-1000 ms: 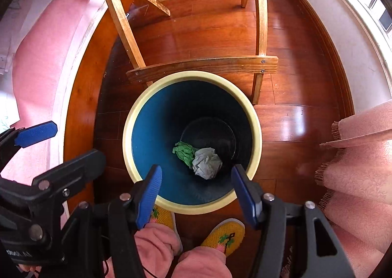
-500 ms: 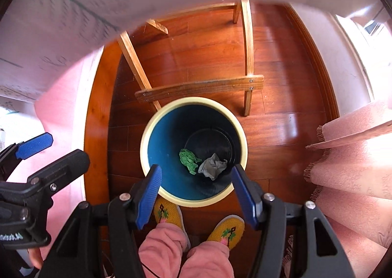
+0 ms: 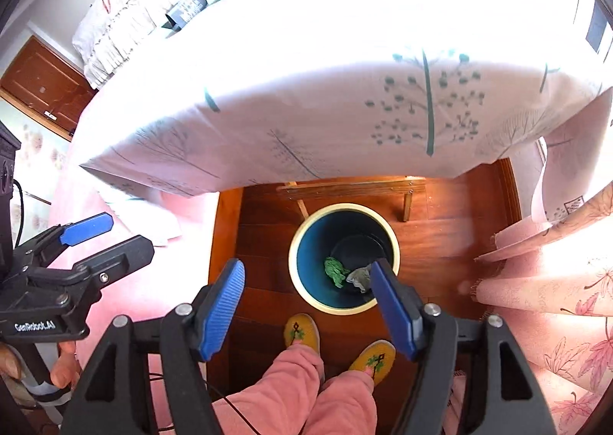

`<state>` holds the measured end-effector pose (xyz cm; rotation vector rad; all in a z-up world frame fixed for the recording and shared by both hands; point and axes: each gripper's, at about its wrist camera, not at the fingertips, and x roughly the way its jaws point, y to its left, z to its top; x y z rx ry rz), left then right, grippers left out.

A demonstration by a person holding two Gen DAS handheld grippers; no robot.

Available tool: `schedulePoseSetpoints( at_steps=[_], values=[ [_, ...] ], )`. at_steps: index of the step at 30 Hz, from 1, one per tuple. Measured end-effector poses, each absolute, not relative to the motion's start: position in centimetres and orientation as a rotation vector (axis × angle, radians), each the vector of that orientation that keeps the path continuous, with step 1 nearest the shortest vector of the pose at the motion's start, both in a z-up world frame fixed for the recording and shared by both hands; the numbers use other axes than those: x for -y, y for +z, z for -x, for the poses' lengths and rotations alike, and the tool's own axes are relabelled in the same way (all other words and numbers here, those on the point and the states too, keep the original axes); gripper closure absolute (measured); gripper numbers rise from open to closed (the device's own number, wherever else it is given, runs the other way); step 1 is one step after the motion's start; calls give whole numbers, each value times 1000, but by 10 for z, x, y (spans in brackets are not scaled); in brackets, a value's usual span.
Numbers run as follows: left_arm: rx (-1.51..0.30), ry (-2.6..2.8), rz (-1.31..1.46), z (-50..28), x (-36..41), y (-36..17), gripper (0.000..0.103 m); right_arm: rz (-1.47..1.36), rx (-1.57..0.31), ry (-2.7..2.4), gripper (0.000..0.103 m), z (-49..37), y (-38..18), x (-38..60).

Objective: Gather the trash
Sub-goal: 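Raise both tools back toward the table trash, then grasp the black card box with the left tool while the right tool grasps the beige block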

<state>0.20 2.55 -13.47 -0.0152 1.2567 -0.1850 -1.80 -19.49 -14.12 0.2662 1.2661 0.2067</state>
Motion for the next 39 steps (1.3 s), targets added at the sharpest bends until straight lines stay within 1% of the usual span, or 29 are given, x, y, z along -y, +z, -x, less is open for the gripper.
schedulePoseSetpoints(
  at_steps=[6,11,14,19,21,23,25,28,29,30,31,32,33,39],
  values=[
    [-1155,-184,57,-6,-33,-59,3,-258,-1190,286,33,7,-75,193],
    [-1072,-166,62,-18,-35,-8,3,-229,-1124,360,33,-10,-27,186],
    [-1041,-157,77,-29,-34,12,3,-173,-1058,384,33,-19,-3,180],
    [-1014,-152,56,-45,-27,31,3,-141,-1040,391,33,-49,17,172],
    [-1007,-152,34,-52,-24,33,3,-135,-1036,375,33,-62,20,171],
    [-1002,-149,11,-63,-24,30,6,-145,-1030,359,33,-75,20,170],
    [-1012,-155,-16,-78,-26,26,16,-158,-1036,347,33,-90,16,169],
    [-1036,-170,-35,-108,-36,13,17,-171,-1055,313,34,-111,6,164],
    [-1047,-181,-41,-120,-41,8,17,-176,-1063,302,36,-119,1,161],
    [-1062,-187,-51,-133,-46,3,17,-181,-1074,290,42,-128,-3,158],
    [-1077,-189,-61,-146,-51,-1,17,-195,-1089,278,47,-137,-8,155],
    [-1094,-193,-68,-159,-57,-7,17,-212,-1104,267,54,-146,-12,152],
    [-1113,-198,-74,-172,-61,-12,17,-228,-1117,253,57,-156,-16,149],
    [-1219,-225,-100,-240,-85,-53,18,-303,-1164,172,59,-205,-35,129]
  ],
)
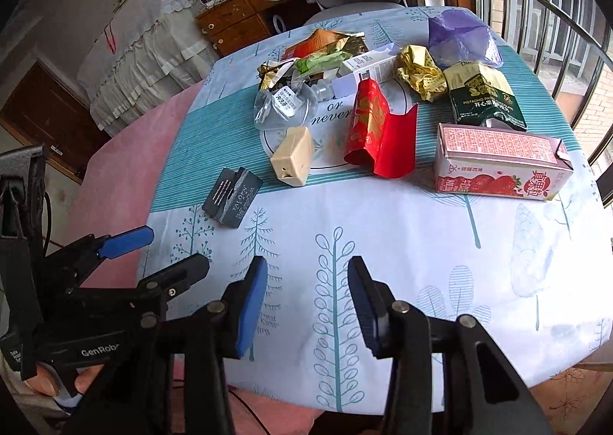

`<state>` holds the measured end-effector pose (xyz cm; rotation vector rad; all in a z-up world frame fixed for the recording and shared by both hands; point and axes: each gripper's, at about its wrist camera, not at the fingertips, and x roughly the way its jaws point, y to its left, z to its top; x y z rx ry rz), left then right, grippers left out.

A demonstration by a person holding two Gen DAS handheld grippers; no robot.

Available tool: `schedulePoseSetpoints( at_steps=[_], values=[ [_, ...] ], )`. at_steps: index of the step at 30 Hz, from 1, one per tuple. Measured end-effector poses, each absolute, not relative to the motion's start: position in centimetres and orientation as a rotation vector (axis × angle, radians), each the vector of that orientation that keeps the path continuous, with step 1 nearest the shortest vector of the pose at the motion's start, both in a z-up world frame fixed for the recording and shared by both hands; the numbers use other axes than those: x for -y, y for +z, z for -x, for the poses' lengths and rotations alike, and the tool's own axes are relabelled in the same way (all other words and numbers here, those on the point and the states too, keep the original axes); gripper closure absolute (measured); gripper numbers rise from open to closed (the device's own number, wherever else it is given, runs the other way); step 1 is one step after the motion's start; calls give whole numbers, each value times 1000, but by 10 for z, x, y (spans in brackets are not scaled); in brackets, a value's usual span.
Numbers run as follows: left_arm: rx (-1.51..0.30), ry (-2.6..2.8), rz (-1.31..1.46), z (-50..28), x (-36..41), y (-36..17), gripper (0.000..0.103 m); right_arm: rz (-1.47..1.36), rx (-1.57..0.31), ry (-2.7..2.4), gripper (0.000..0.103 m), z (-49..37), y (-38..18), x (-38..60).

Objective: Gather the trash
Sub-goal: 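Grasp the black card box with the left tool while the right tool grasps the beige block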

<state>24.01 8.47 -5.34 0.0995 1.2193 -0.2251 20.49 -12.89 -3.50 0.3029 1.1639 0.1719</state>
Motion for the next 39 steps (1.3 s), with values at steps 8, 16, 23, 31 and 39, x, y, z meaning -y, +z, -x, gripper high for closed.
schedulePoseSetpoints(
  at_steps=[8,16,23,31,39],
  values=[
    [-1356,-332,-27,-300,-98,-101,57,-340,-1202,82,59,-252,-54,111],
    [-1387,-421,-20,-325,-111,-111,96,-360,-1229,32,59,-286,-70,99],
    [-1376,-455,53,-336,-130,-103,97,-364,-1260,23,59,-311,-85,89],
    [-1373,-443,88,-338,-144,-99,97,-362,-1263,52,73,-319,-92,79],
    [-1323,-441,81,-326,-139,-80,97,-422,-1241,151,77,-293,-76,85]
  ],
)
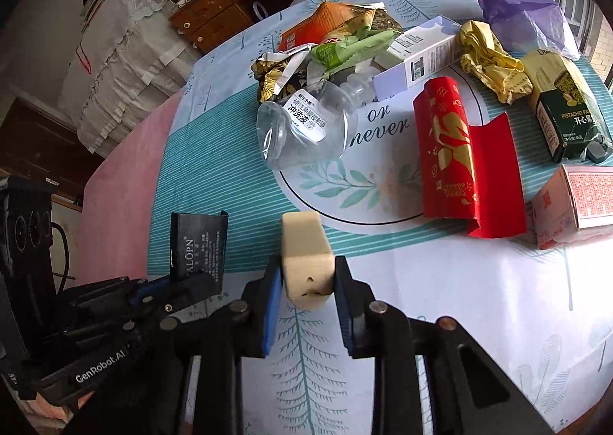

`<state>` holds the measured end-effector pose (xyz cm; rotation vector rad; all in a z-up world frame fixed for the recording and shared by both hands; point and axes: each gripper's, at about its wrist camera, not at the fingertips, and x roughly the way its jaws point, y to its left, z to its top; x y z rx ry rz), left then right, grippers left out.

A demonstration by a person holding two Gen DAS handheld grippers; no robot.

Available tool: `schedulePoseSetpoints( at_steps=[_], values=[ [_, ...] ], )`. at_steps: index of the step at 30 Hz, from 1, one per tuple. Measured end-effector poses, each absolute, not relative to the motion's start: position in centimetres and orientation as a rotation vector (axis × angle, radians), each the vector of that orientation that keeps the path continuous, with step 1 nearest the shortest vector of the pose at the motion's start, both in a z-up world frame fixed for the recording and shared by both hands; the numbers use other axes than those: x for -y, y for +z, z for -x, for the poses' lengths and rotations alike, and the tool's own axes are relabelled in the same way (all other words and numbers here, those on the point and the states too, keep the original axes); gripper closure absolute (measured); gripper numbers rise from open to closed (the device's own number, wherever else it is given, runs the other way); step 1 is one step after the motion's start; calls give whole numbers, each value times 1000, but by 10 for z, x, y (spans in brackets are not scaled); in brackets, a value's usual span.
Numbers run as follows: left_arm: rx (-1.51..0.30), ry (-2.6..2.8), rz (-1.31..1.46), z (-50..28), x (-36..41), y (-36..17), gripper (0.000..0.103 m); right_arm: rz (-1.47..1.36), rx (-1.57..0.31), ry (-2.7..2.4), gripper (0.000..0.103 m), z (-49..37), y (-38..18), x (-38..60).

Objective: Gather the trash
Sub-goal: 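Grasp the black card box with the left tool while the right tool grasps the beige block, then carry the black box and beige block over the trash bin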

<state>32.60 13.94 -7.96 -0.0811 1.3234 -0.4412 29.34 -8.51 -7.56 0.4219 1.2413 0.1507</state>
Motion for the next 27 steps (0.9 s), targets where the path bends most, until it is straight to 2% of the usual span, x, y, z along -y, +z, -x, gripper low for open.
schedulePoseSetpoints(
  at_steps=[12,21,27],
  values=[
    [-1248,-340,131,-260,-107,-46,97,-372,-1176,331,78,-229,-33,120],
    [-1192,-288,226,-150,-54,-19,97,-317,-1145,432,78,-142,-10,178],
    [-1220,-285,234,-81,-22,-25,97,-288,-1190,472,78,-82,-18,206]
  ],
)
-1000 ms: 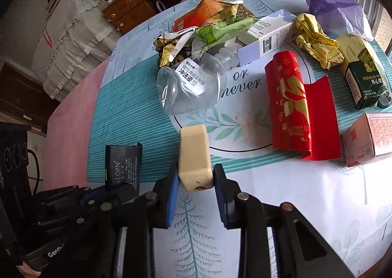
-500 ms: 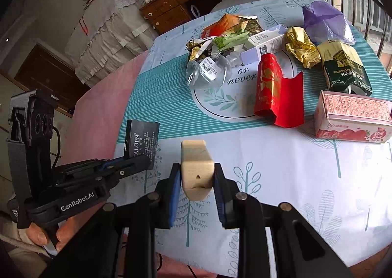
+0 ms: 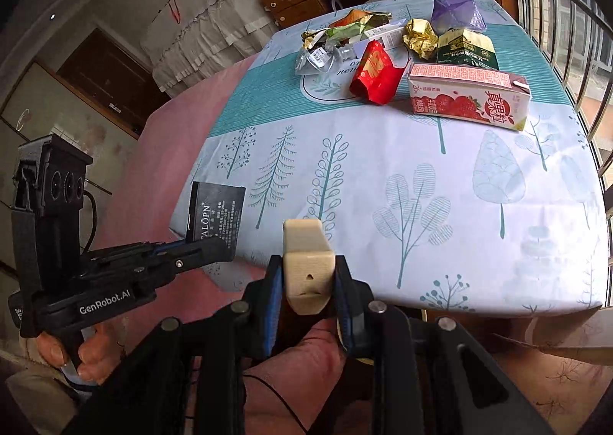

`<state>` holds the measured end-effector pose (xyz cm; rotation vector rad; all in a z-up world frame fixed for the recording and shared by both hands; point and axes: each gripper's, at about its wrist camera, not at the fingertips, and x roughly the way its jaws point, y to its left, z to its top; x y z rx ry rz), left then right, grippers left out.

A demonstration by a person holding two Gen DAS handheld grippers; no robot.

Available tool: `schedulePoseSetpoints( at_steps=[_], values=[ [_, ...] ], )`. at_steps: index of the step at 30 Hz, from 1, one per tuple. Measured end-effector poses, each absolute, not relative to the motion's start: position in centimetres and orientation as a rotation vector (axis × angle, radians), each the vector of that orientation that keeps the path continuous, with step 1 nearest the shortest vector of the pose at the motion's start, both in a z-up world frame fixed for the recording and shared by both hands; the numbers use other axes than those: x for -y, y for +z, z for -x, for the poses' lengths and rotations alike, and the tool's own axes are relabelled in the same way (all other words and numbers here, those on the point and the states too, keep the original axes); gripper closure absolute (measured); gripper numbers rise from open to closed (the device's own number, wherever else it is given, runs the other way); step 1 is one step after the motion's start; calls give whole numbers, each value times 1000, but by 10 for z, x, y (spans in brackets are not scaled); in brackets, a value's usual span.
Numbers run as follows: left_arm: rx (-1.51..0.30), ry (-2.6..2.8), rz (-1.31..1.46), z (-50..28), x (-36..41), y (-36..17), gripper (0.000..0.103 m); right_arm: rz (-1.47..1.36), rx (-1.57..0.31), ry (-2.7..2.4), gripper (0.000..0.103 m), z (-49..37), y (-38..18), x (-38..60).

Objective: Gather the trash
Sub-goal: 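Carry the black box and beige block over the trash bin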

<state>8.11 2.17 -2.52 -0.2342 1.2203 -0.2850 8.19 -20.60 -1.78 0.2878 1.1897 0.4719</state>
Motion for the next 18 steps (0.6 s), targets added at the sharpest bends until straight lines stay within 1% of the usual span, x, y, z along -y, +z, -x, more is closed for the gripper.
schedulePoseSetpoints(
  at_steps=[5,10,14,18],
  values=[
    [-1250,-286,199,-45,-8,-29,97,-344,-1228,444,78,-44,-37,224],
    [-1315,-298,149,-17,4,-51,97,-390,-1301,397,78,-13,-70,229],
    [-1390,-307,135,-2,9,-90,97,-427,-1375,337,78,4,-113,230],
    [-1474,-306,141,5,12,-151,97,-477,-1446,265,78,16,-173,232]
  ],
)
